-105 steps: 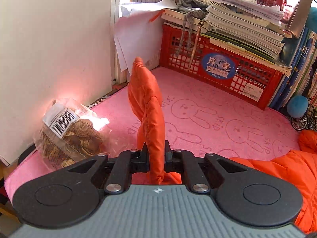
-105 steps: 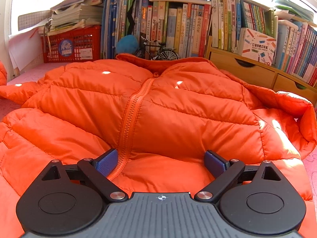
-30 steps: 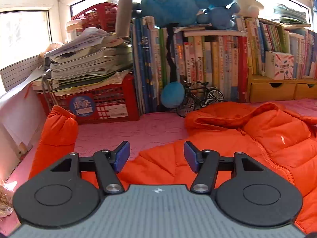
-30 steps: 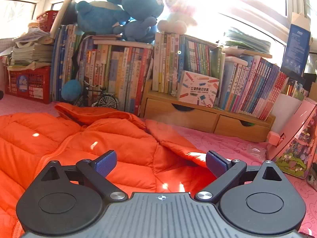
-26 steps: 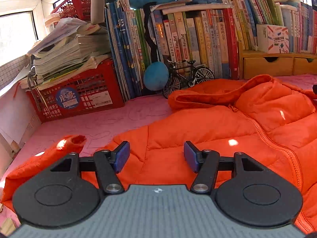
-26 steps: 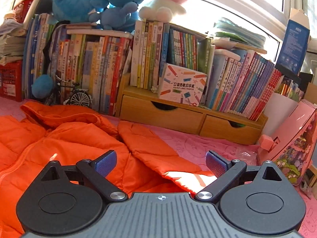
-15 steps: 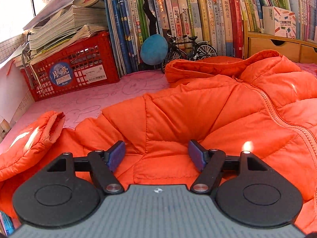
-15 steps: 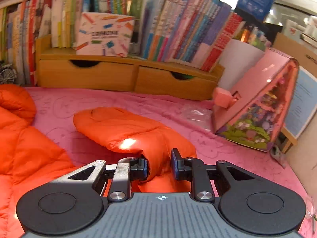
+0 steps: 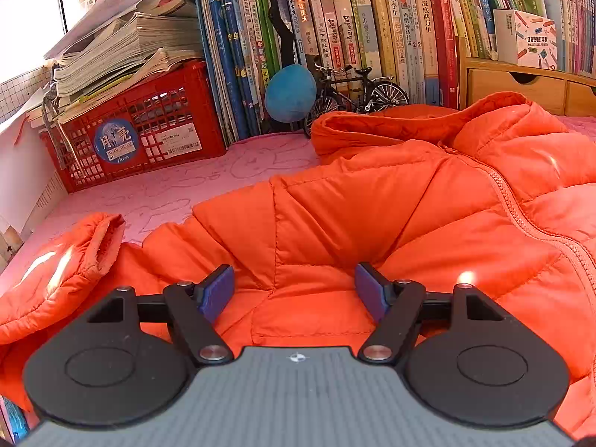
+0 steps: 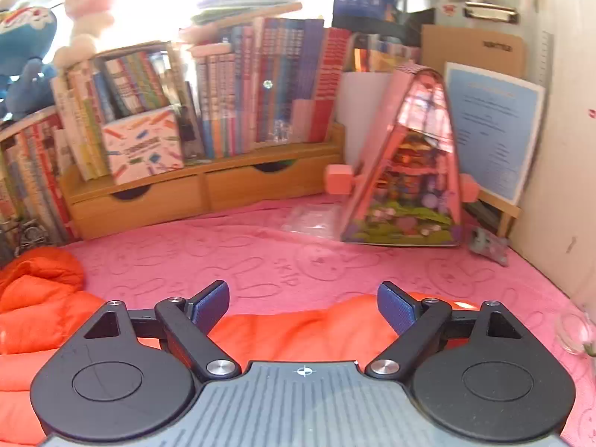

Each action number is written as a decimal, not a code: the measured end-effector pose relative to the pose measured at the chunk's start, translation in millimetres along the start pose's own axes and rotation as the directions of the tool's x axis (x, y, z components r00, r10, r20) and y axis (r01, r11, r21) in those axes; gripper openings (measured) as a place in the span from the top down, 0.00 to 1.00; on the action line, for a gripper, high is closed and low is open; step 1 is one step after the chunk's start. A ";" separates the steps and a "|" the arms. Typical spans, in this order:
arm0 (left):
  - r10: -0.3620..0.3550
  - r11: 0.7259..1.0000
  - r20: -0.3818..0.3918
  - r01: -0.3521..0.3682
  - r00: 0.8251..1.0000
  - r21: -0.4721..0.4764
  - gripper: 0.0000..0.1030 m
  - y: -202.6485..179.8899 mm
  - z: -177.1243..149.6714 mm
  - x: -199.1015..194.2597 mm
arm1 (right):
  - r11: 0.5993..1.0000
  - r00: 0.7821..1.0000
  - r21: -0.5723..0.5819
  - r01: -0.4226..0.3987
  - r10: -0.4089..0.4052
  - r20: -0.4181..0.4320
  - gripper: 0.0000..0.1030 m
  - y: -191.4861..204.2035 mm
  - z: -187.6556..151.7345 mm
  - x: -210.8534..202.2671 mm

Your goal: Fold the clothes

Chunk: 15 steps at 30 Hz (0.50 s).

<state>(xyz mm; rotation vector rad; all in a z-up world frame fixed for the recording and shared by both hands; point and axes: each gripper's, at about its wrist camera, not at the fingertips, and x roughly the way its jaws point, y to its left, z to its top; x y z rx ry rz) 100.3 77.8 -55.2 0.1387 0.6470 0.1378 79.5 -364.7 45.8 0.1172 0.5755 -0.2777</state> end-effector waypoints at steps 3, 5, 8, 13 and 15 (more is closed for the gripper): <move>0.002 1.000 0.000 -0.002 1.000 0.002 0.30 -0.3 0.0 -0.1 | 0.975 0.977 -0.064 -0.212 0.213 0.007 0.02 62.4 8.8 9.0; 0.003 1.000 0.001 -0.003 1.000 0.003 0.30 -0.5 0.0 -0.2 | 0.945 0.947 -0.072 -0.321 0.319 -0.028 0.01 103.3 15.1 23.7; 0.004 1.000 0.001 -0.004 1.000 0.004 0.30 -0.8 0.0 -0.4 | 0.923 0.921 -0.031 -0.384 0.380 -0.089 0.01 151.6 19.7 53.3; -0.010 1.000 -0.002 0.010 1.000 -0.012 0.30 2.6 0.9 -0.1 | 0.943 0.927 -0.032 -0.332 0.320 -0.194 0.01 220.4 18.6 124.9; -0.019 1.000 -0.005 0.019 1.000 -0.022 0.30 4.4 1.3 0.1 | 0.954 0.930 -0.026 -0.298 0.284 -0.234 0.01 236.9 16.0 147.5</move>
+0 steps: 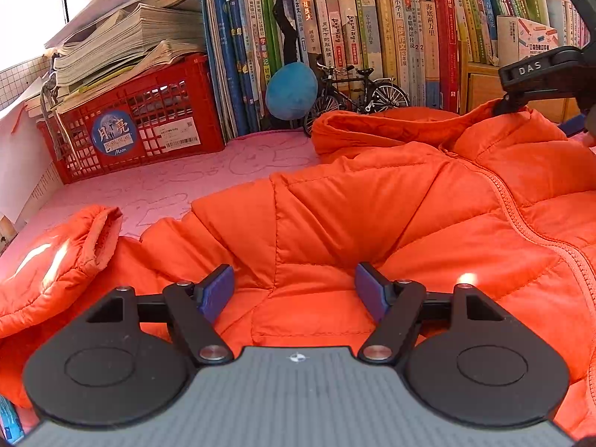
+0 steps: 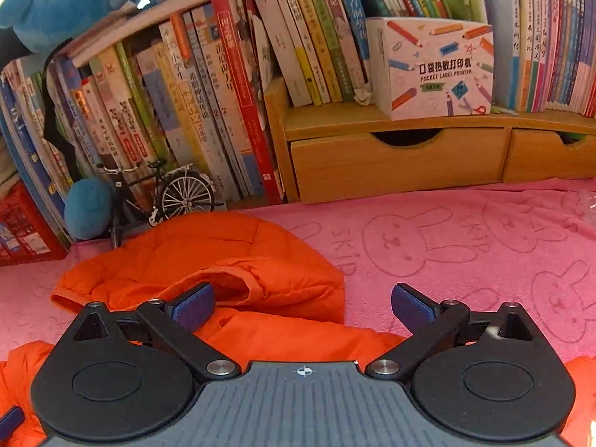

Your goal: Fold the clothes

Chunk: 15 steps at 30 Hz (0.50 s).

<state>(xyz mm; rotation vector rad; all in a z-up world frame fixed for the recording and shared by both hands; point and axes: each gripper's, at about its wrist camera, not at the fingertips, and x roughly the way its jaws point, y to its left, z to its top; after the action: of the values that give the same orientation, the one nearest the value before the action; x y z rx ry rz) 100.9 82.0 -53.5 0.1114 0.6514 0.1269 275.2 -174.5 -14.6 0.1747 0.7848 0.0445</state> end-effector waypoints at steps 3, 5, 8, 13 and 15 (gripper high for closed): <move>-0.017 1.000 -0.004 0.017 1.000 -0.018 0.30 2.9 0.3 0.5 | 0.987 0.996 0.145 -0.067 0.075 -0.051 0.02 -3.6 6.3 26.2; -0.030 0.999 -0.007 0.030 1.000 -0.032 0.30 5.2 0.3 1.0 | 0.952 0.986 0.273 -0.138 0.158 -0.054 0.02 -17.2 9.1 38.7; -0.051 0.997 -0.010 0.051 0.999 -0.054 0.29 8.6 0.2 1.4 | 0.895 0.965 0.386 -0.222 0.258 -0.041 0.02 -34.0 13.1 52.3; -0.086 0.991 0.000 0.086 0.996 -0.098 0.28 14.2 0.1 -0.6 | 0.687 0.823 0.506 -0.522 0.562 0.086 0.01 -74.9 18.4 60.1; -0.173 0.968 0.094 0.187 0.980 -0.166 0.29 28.7 2.1 -13.4 | 0.678 0.815 0.496 -0.542 0.569 0.112 0.01 -86.0 22.2 57.7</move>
<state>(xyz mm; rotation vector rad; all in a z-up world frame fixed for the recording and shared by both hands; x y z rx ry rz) 89.2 108.1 -39.8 -0.1114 0.5655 0.0038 329.6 -256.3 -54.5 0.9307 0.7571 0.4306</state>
